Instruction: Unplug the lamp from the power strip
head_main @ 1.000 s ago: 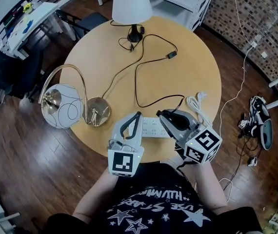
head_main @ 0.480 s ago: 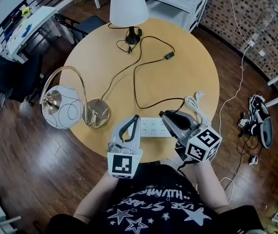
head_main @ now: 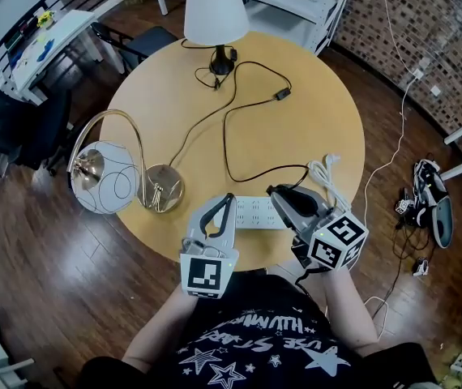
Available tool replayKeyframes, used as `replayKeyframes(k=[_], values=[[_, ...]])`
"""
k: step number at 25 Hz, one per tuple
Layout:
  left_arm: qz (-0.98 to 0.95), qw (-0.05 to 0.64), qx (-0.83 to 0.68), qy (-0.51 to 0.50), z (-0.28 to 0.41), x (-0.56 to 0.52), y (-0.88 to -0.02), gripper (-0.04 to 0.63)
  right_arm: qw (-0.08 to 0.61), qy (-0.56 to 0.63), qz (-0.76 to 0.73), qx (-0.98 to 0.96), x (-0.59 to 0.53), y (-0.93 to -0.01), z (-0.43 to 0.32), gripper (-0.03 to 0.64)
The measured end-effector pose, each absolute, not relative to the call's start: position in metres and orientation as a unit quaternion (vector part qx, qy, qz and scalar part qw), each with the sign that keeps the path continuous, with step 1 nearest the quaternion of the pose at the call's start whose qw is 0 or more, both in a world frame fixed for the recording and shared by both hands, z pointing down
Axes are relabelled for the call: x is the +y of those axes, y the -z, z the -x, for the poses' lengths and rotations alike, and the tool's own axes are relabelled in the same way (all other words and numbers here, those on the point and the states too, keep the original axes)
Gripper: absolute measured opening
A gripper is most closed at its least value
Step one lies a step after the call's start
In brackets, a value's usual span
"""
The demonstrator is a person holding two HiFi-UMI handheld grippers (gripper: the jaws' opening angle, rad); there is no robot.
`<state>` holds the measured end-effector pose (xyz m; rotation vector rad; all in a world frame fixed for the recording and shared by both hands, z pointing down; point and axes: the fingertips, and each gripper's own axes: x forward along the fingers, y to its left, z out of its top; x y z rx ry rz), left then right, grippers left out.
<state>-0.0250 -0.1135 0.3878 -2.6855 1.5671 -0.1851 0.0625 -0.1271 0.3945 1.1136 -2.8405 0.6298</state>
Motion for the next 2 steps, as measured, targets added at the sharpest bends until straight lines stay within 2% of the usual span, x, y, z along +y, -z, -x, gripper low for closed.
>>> replayKeyframes(k=[2], values=[[0.862, 0.01, 0.502, 0.063, 0.0257, -0.1129, -0.388, 0.005, 0.015, -0.204, -0.359, -0.91, -0.127, -0.3983, -0.063, 0.057]])
